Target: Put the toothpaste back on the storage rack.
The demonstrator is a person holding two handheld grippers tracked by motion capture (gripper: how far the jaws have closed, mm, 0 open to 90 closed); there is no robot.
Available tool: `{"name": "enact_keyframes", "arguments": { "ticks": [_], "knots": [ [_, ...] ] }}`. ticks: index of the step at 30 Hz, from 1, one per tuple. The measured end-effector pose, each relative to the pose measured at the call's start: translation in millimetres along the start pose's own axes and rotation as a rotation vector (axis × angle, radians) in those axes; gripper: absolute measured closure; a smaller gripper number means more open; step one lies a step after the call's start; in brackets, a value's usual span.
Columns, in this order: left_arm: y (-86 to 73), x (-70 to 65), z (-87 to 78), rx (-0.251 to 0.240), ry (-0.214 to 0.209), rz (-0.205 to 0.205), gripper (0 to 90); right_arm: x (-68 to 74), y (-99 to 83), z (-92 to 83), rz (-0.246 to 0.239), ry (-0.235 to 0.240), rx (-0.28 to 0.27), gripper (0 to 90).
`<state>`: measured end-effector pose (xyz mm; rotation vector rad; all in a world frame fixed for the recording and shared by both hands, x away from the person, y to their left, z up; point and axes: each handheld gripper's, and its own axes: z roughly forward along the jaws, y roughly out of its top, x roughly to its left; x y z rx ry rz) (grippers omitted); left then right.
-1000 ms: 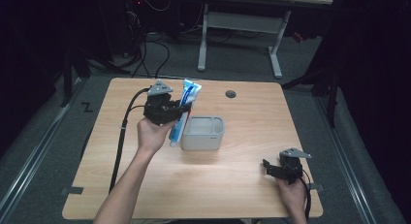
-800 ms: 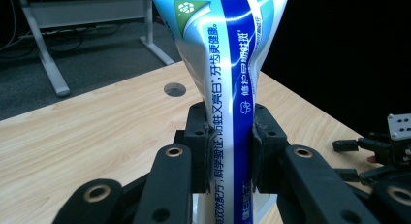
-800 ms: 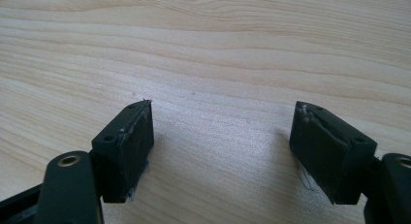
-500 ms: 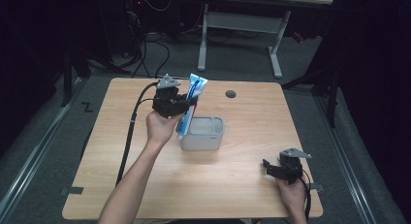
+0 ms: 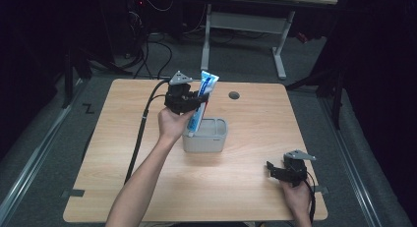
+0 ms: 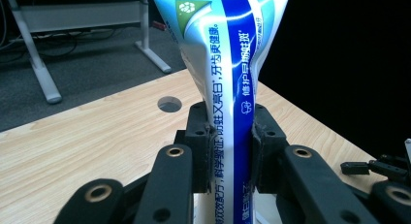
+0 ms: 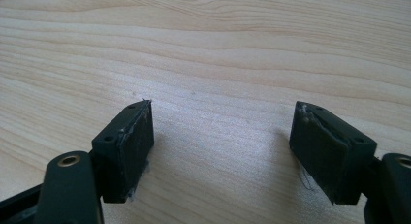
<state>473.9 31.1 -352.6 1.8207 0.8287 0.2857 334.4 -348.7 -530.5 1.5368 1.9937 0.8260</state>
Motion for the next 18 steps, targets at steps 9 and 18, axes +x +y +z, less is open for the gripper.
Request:
{"name": "enact_keyframes", "arguments": {
  "ticks": [9, 18],
  "knots": [
    [4.2, -4.7, 13.5, -0.002, -0.001, 0.005, 74.0, 0.0, -0.1, 0.1, 0.001, 0.001, -0.003, 23.9],
    [0.6, -4.3, 24.8, 0.009, 0.004, 0.005, 73.3, -0.1, 0.0, -0.2, -0.002, 0.002, 0.001, 23.9]
  ]
}}
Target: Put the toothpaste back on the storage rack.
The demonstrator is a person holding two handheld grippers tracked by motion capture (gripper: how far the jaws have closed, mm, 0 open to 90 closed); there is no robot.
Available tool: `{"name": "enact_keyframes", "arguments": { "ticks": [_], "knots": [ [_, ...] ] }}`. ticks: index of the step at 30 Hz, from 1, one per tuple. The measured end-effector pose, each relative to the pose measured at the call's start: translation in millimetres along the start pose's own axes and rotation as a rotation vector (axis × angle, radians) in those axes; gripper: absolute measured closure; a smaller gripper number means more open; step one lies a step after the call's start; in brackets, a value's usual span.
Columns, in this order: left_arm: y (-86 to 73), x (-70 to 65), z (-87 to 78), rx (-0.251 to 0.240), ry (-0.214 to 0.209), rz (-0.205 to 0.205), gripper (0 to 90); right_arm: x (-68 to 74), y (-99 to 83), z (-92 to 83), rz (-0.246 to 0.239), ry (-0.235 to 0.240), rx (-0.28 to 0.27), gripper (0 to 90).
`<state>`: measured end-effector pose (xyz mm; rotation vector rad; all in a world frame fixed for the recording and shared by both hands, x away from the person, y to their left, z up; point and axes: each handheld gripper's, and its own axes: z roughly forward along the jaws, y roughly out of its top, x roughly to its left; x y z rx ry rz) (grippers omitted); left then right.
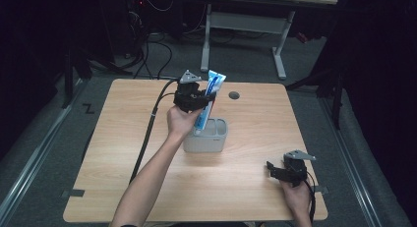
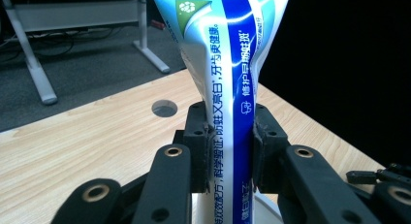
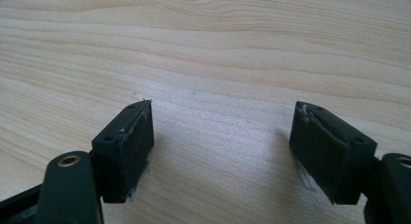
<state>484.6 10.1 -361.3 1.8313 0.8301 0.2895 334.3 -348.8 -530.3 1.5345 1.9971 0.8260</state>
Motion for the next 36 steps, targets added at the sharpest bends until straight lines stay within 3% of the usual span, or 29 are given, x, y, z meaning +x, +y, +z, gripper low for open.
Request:
{"name": "enact_keyframes", "arguments": {
  "ticks": [11, 16, 36],
  "knots": [
    [-5.2, 0.2, 6.9, 0.021, 0.012, 0.007, 72.2, 0.1, -0.1, -0.1, 0.000, -0.001, 0.000, 23.9],
    [-12.1, 3.4, 6.7, 0.031, 0.014, -0.009, 72.1, -0.1, -0.2, 0.1, -0.002, -0.001, -0.002, 23.9],
    [-23.5, -1.2, 0.8, 0.085, 0.039, 0.032, 72.1, 0.0, -0.2, 0.1, -0.002, -0.001, -0.002, 23.9]
  ]
}}
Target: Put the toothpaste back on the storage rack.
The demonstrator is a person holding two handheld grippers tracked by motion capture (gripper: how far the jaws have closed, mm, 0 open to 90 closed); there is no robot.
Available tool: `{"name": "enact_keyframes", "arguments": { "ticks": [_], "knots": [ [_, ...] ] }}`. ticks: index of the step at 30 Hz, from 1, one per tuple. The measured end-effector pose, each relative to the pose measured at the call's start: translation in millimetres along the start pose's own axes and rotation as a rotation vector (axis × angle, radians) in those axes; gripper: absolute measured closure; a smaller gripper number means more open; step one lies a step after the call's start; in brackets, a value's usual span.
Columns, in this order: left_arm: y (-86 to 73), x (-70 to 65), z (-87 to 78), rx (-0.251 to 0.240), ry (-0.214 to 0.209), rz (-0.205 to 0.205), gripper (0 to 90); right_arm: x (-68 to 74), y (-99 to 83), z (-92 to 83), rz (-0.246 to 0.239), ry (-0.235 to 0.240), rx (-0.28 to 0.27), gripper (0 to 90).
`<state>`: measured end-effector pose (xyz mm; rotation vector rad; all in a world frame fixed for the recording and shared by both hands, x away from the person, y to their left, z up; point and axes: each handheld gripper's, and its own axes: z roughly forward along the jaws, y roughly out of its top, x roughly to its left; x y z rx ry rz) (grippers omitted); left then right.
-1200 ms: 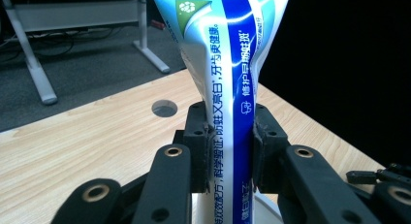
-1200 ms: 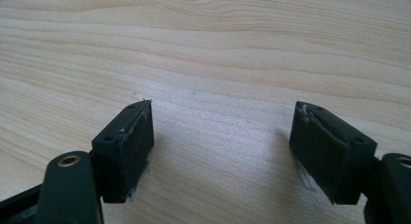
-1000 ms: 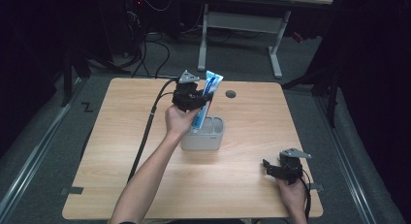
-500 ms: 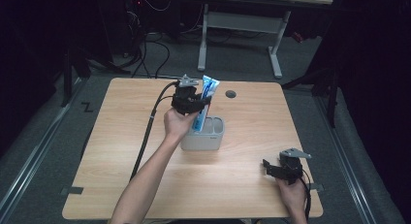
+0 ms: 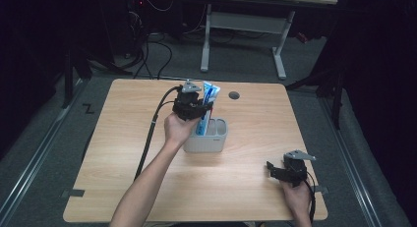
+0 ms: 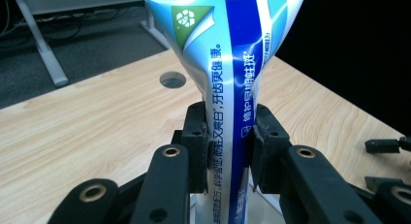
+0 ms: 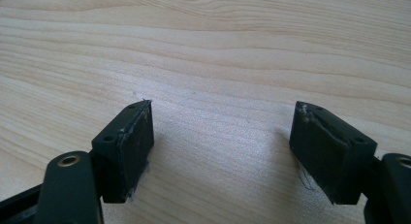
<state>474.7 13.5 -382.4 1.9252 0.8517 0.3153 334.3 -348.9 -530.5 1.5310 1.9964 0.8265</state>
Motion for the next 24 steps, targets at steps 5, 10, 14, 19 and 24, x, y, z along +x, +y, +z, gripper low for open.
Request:
{"name": "enact_keyframes", "arguments": {
  "ticks": [5, 10, 14, 19, 24],
  "knots": [
    [-2.0, -2.3, -0.6, 0.017, 0.008, 0.021, 72.1, 0.0, 0.0, 0.0, 0.000, 0.000, 0.000, 23.8],
    [-6.0, -2.0, -1.9, 0.026, 0.005, 0.016, 72.2, 0.0, 0.0, 0.0, 0.000, 0.000, 0.000, 23.9],
    [-9.1, -1.8, -3.4, 0.035, 0.011, 0.021, 72.2, 0.0, 0.0, 0.0, 0.000, 0.000, 0.000, 23.9],
    [-11.2, -1.8, -4.3, 0.047, 0.013, 0.021, 72.2, 0.0, 0.0, 0.0, 0.000, 0.000, 0.000, 23.9],
    [-12.5, -2.8, -4.7, 0.052, 0.010, 0.026, 72.3, 0.0, 0.0, 0.0, 0.000, 0.000, 0.000, 23.9]
  ]
}}
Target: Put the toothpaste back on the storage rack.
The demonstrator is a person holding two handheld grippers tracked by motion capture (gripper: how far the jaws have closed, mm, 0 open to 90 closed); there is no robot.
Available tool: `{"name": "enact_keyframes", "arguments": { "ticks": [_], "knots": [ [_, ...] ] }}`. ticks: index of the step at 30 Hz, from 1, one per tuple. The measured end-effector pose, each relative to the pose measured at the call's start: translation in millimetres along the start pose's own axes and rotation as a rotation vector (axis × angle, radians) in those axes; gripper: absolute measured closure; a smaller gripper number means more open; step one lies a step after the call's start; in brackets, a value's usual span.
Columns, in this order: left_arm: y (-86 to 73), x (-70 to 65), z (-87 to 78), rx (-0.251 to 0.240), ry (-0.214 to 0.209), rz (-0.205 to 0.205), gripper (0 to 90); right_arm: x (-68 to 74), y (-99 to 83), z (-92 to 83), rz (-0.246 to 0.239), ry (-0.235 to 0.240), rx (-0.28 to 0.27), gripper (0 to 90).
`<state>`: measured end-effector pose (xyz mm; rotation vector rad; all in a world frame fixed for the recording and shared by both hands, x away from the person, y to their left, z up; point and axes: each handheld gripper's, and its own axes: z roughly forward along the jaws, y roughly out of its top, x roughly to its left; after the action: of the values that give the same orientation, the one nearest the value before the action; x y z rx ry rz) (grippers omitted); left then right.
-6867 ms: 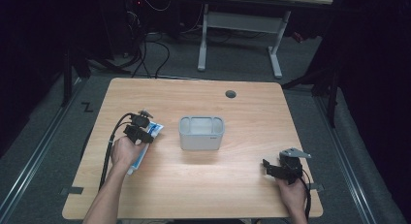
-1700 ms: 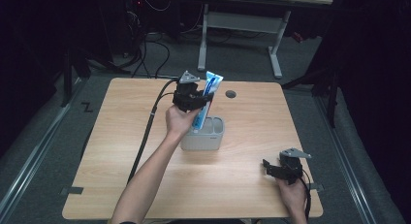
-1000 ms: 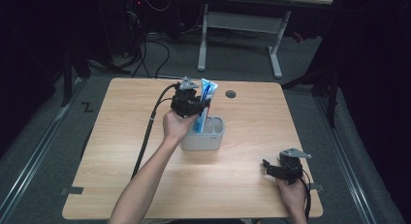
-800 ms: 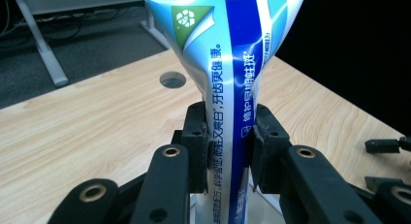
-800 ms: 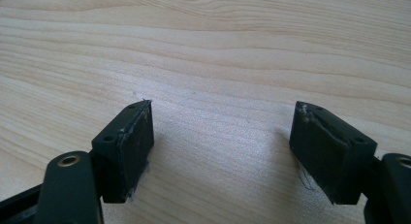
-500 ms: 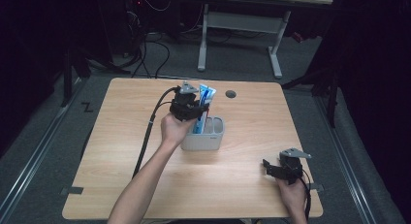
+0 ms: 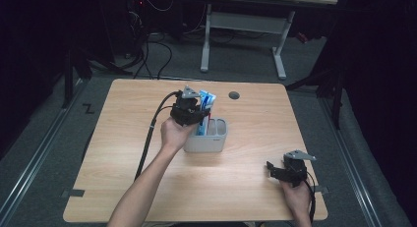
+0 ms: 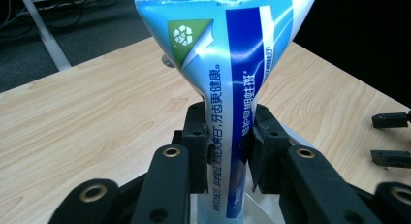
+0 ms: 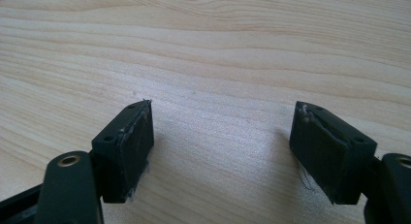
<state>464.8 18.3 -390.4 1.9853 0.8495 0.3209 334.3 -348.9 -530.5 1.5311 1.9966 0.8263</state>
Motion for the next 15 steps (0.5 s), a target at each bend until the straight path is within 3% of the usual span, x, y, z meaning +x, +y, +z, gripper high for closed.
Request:
{"name": "enact_keyframes", "arguments": {
  "ticks": [15],
  "knots": [
    [-7.4, 0.5, -4.2, 0.015, 0.003, -0.001, 72.5, 0.0, 0.0, 0.0, 0.000, 0.000, 0.000, 23.9]
  ]
}}
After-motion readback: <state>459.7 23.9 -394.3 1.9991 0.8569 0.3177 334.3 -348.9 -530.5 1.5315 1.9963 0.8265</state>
